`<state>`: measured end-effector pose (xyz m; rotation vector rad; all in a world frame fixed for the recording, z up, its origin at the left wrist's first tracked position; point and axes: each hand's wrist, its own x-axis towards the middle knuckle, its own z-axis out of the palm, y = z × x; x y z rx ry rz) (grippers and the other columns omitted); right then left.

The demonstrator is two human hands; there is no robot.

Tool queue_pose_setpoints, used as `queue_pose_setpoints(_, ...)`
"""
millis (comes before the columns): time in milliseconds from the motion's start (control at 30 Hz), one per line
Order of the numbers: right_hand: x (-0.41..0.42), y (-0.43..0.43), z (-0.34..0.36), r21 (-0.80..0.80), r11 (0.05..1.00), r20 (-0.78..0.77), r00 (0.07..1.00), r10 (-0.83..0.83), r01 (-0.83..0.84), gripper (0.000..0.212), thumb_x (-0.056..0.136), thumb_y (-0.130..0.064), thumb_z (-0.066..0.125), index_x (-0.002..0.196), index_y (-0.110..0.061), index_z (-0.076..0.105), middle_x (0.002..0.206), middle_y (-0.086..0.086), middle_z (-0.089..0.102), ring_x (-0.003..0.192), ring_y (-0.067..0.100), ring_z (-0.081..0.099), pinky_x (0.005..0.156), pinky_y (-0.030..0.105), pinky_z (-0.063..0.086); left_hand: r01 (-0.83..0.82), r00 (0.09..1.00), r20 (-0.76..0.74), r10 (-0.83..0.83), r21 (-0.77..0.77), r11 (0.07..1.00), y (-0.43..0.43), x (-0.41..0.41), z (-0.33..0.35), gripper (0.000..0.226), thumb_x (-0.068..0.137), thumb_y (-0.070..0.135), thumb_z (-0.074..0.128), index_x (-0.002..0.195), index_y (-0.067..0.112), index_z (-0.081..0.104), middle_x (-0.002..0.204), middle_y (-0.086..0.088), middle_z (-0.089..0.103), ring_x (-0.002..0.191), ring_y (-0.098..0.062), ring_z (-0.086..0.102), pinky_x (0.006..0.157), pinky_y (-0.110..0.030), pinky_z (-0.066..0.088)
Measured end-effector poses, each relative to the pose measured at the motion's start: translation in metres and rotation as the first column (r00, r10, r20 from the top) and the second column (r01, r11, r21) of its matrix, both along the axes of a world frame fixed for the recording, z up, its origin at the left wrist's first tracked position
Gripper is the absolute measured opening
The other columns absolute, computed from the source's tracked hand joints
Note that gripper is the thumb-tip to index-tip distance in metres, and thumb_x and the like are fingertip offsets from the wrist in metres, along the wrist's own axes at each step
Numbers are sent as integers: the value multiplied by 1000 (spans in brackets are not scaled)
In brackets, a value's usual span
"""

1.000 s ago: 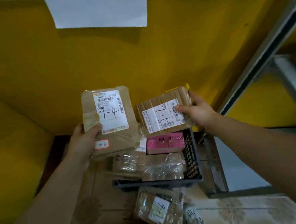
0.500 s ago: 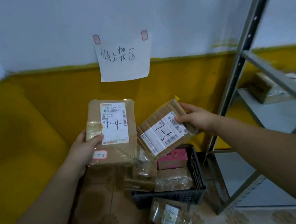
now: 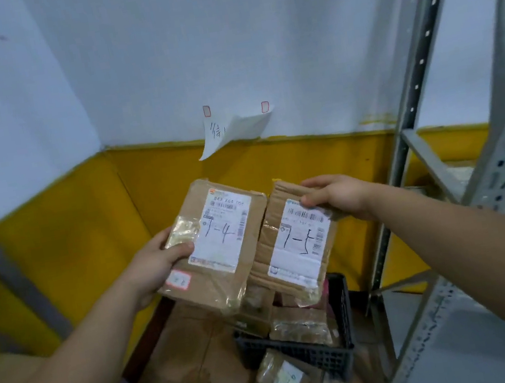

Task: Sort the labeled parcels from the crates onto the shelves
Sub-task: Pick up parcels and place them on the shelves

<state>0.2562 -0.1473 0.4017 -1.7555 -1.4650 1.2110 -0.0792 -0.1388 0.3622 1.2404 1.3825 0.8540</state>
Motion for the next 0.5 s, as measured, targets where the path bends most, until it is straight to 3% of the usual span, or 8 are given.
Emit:
queue_pose_setpoints(100,-9,-23,-4,33,997,-65,995,-71,74,60,78,-42,78,124,-10,58,103,9,73,96,29,70,79,44,55,-52,997,50,51,18,999,-26,7,6,28,91,15,63,115,28,55,92,-6,75,74,-26,71,74,-42,55)
queue_pose_setpoints(200,-11,-32,-22,64,966,-268,936,-227,252,105,43,-64,82,127,-7,54,99,9,75,90,30,73,84,47,58,-62,994,87,59,31,998,-43,8,12,20,93,14,61,106,29,57,85,-3,76,67,-22,71,67,-35,54)
queue_pose_setpoints(267,-17,-40,-21,87,929,-392,870,-299,359,110,37,-66,82,127,-10,53,102,9,74,89,28,73,84,48,59,-76,991,110,71,43,996,-52,9,17,22,93,15,61,111,28,56,87,-4,76,70,-23,71,66,-35,54)
queue_pose_setpoints(333,-29,-57,-11,99,932,-451,851,-270,348,100,51,-58,85,132,-11,49,108,9,72,91,27,73,82,46,59,-102,987,134,93,62,993,-60,10,21,23,93,16,62,113,26,55,89,-4,75,75,-25,70,70,-37,54)
queue_pose_setpoints(400,-40,-73,-3,130,948,-455,867,-204,292,82,75,-32,83,143,-24,38,122,7,65,95,25,71,76,42,58,-129,979,170,113,85,988,-68,10,26,25,94,18,61,116,25,54,96,-6,74,80,-26,70,72,-38,55)
queue_pose_setpoints(500,-52,-88,1,172,950,-437,884,-163,260,100,81,-4,75,155,-37,16,134,6,54,98,26,69,81,46,59,-158,965,228,129,115,981,-79,1,32,27,95,17,58,120,23,51,98,-4,71,80,-24,69,67,-35,53)
